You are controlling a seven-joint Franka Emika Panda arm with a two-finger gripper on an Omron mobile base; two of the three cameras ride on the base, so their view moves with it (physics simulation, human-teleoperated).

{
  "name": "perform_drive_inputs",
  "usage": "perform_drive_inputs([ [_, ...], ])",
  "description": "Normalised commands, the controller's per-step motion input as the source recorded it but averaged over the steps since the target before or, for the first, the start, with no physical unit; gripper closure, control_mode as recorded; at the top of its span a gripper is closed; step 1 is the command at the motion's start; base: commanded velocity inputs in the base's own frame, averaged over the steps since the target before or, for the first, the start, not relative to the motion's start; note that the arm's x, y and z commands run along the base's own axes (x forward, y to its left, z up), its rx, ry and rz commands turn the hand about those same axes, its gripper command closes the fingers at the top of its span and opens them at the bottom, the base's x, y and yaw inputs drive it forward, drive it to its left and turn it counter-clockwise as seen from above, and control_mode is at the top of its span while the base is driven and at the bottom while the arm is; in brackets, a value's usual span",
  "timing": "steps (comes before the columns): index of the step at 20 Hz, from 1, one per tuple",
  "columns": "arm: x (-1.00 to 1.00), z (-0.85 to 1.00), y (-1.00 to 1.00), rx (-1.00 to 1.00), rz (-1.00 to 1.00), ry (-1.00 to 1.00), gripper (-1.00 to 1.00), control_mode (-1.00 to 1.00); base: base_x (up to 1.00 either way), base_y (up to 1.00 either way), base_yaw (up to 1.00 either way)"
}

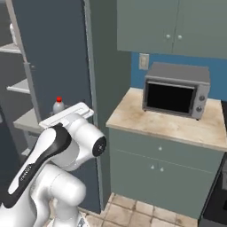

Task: Take the bottled waters from the counter and place them in the freezer to freeze. Close the freezer door after placing the bottles.

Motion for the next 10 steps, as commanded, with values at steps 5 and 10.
perform_drive_inputs([
  [5,0.0,0.0,0.0,0.0,0.0,0.0,1.0,1.0,0.0,1.0,0.21],
  [10,0.0,0.0,0.0,0.0,0.0,0.0,1.0,1.0,0.23,0.77,0.07],
])
